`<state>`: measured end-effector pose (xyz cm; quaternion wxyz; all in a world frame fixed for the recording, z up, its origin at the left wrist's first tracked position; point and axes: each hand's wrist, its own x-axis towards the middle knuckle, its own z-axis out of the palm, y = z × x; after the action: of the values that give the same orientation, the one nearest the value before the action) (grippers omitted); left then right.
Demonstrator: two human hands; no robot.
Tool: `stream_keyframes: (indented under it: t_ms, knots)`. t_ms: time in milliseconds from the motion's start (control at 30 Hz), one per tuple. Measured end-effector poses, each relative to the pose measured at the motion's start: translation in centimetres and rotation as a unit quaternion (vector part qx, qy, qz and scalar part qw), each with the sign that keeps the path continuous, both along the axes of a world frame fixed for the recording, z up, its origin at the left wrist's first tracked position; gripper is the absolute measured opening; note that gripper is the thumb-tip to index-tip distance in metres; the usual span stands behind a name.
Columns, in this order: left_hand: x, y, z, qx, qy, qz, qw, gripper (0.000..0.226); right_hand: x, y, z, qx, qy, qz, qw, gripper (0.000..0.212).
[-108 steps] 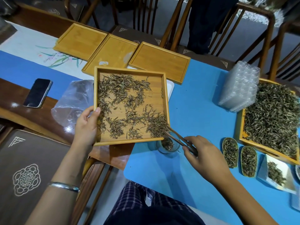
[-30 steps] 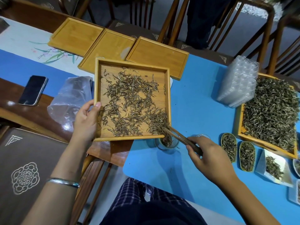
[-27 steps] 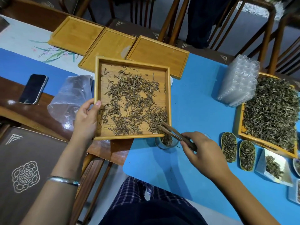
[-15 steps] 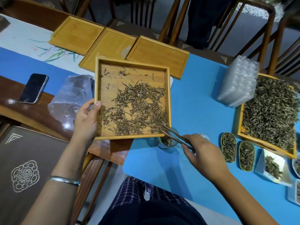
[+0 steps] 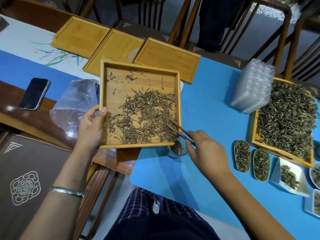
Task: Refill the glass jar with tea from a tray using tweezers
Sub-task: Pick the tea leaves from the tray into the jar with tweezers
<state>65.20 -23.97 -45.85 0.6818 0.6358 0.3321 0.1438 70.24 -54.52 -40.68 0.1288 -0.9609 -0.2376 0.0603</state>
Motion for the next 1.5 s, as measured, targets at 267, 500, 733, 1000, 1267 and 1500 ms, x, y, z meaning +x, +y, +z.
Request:
stream_keyframes:
  t_ms: [267, 500, 733, 1000, 1267, 1500]
  knots:
    - [0.1, -0.1, 0.0, 0.005, 0.004, 0.004, 1.0, 0.037, -1.4, -1.7, 0.1, -0.039, -0.004, 0.027, 0.999, 0.022]
    - [0.2, -0.2, 0.1, 0.014, 0.006, -0.003, 1.0, 0.036, -0.8, -1.9, 1.7, 0.015, 0.01, 0.002, 1.0, 0.025]
    - [0.3, -0.2, 0.4, 0.015, 0.009, -0.007, 1.0, 0.035, 5.9, 3.3, 1.9, 0.071, -0.048, -0.067, 0.994, 0.024]
    - [0.3, -0.4, 0.5, 0.0, 0.005, -0.004, 1.0, 0.035, 7.2, 4.6, 0.5, 0.015, -0.043, -0.07, 0.997, 0.024]
    - [0.3, -0.4, 0.2, 0.004, 0.005, -0.01, 1.0, 0.025, 2.1, 1.4, -0.4, 0.014, -0.01, -0.048, 0.999, 0.024]
    - [0.2, -0.4, 0.1, 0.01, 0.0, -0.018, 1.0, 0.025, -0.5, -0.1, -0.7, 0.013, 0.015, -0.045, 0.999, 0.024]
